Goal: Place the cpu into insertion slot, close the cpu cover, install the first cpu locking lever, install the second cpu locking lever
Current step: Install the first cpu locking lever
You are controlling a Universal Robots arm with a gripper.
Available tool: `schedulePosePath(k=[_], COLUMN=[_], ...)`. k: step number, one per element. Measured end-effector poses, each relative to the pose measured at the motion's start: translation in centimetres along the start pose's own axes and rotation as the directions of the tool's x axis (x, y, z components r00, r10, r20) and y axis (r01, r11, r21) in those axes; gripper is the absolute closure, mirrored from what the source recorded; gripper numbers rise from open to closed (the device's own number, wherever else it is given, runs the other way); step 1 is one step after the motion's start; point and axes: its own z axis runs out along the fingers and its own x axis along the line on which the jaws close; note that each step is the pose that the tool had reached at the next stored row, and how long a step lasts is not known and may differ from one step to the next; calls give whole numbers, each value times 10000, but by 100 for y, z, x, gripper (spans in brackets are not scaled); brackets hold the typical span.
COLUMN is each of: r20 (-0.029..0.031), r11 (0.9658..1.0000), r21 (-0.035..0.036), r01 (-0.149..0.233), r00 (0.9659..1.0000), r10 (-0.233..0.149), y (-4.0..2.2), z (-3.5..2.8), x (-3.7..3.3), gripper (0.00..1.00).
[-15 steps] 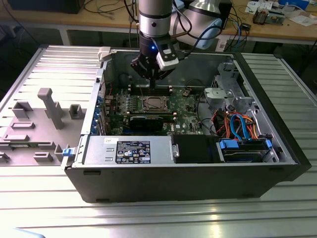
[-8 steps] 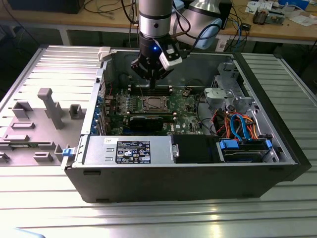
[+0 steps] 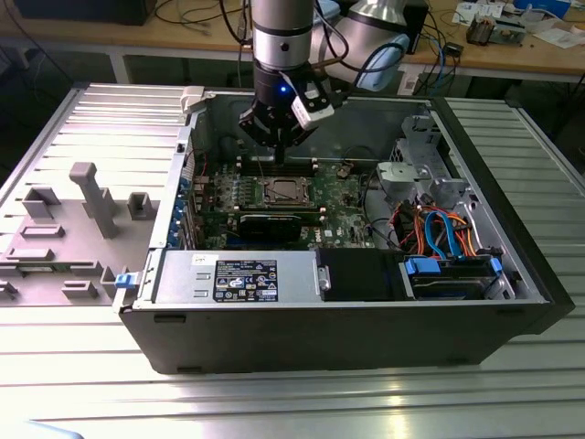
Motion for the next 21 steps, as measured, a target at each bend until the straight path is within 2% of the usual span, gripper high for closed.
schedulePosePath(k=[6,8,12,18,21], r20=[0,0,0,0,0], r11=[10000,10000,10000,10000,10000], r21=[-1,-2,-3,-3,-3], r01=[-1,-1,1,1,0], r00=[10000,10000,10000,10000,10000], r10=[1,1,-1,-1,0], y=[5,-10,-7,-2,2], z=[0,2,3,0,-2], x=[108,161,254,359,438], gripper=[89,89,89,89,89])
